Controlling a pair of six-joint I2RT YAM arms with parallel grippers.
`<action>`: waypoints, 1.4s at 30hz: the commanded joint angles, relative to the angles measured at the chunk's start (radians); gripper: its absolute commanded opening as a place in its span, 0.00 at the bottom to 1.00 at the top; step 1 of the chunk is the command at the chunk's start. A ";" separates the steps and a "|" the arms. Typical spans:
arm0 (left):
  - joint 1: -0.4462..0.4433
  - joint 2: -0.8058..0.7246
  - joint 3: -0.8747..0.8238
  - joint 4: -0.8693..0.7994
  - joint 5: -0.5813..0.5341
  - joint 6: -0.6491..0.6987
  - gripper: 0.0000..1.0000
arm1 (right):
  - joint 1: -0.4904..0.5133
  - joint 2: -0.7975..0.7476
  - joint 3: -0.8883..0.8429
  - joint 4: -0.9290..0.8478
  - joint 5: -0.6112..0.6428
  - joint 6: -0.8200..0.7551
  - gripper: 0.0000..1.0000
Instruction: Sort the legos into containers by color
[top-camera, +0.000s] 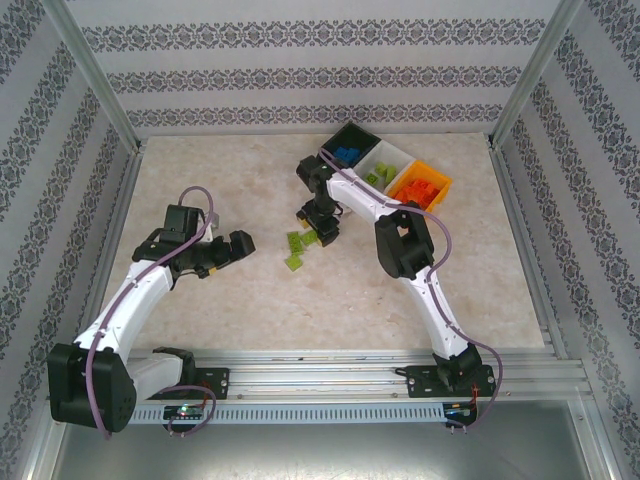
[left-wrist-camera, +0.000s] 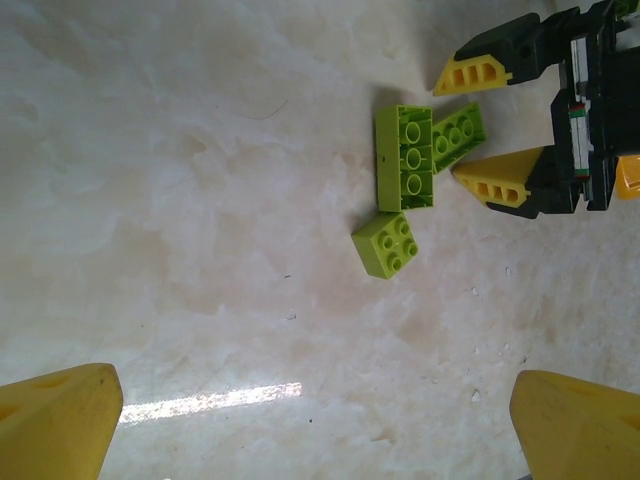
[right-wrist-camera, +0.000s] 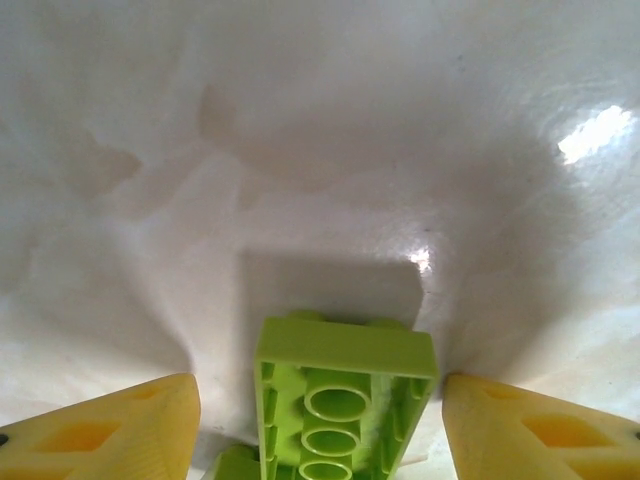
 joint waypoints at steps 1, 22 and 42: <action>0.015 -0.023 -0.018 -0.023 -0.007 0.023 1.00 | 0.010 0.010 -0.026 -0.038 0.033 0.005 0.58; 0.017 0.091 0.005 0.113 0.047 -0.021 1.00 | -0.148 -0.391 -0.313 0.074 0.161 -0.258 0.36; 0.004 0.160 0.043 0.122 0.066 -0.060 1.00 | -0.433 -0.025 0.297 0.001 0.205 -0.597 0.36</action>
